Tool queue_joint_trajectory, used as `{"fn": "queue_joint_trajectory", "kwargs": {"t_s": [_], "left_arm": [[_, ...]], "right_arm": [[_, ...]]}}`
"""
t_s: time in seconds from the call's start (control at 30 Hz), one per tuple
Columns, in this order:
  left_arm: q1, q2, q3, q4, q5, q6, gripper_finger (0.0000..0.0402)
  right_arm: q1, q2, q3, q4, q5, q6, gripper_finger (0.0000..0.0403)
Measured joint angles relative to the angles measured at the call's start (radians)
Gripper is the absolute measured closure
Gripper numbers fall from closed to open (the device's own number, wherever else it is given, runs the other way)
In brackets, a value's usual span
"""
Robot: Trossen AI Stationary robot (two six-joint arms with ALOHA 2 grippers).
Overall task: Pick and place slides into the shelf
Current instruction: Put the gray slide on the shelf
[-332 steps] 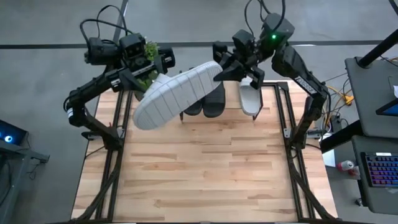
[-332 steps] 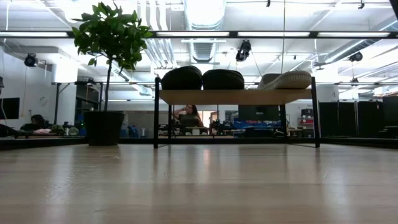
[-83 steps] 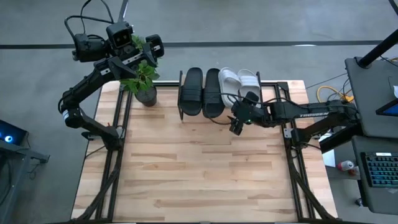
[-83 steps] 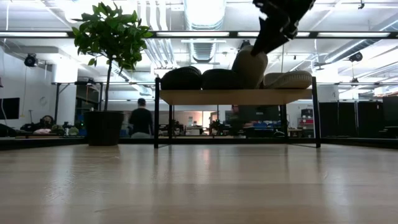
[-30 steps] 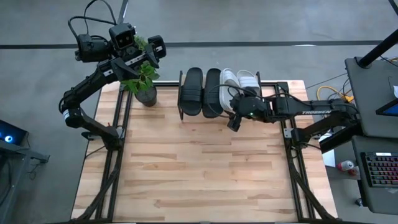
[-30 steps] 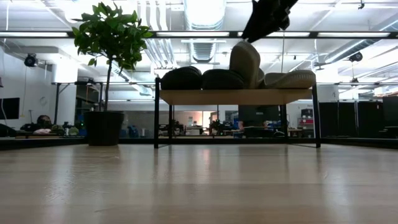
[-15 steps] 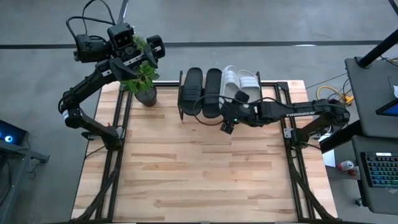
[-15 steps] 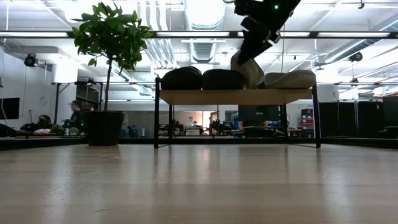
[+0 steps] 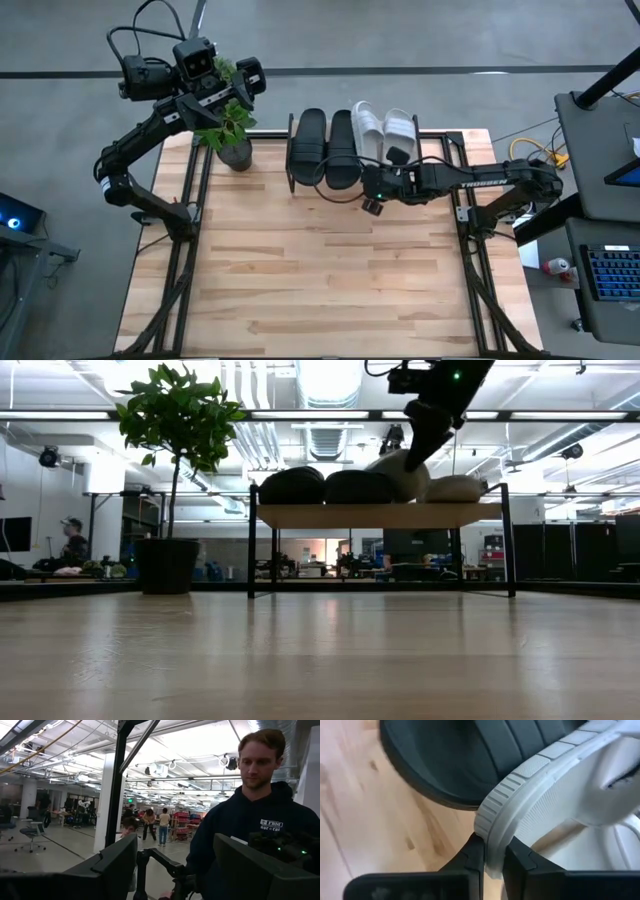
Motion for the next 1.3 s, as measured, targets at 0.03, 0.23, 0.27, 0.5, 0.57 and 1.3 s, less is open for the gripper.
{"fn": "queue_joint_trajectory", "kwargs": {"t_s": [0.03, 0.23, 0.27, 0.5, 0.57, 1.3], "left_arm": [[0.0, 0.0, 0.0, 0.0, 0.0, 0.0, 0.0154], [-0.002, 0.0, 0.0, 0.0, 0.0, 0.0, 0.0154], [-0.002, 0.0, 0.0, 0.0, -0.001, 0.0, 0.0154], [-0.004, 0.0, 0.0, 0.0, -0.001, 0.0, 0.0154], [-0.004, 0.0, 0.0, 0.0, -0.001, 0.0, 0.0154], [-0.006, 0.0, -0.003, 0.0, 0.002, 0.002, 0.0154]], "right_arm": [[0.001, 0.0, 0.0, -0.002, 0.01, 0.007, 0.0372], [0.001, -0.001, 0.0, 0.005, 0.013, -0.015, 0.0367], [0.001, -0.005, 0.0, 0.009, -0.005, -0.029, 0.0363], [-0.001, -0.059, 0.0, 0.092, -0.141, -0.057, 0.0307], [0.0, -0.082, 0.0, 0.118, -0.18, -0.061, 0.0284], [-0.11, -0.162, 0.003, 0.133, -0.085, -0.095, 0.0165]]}}
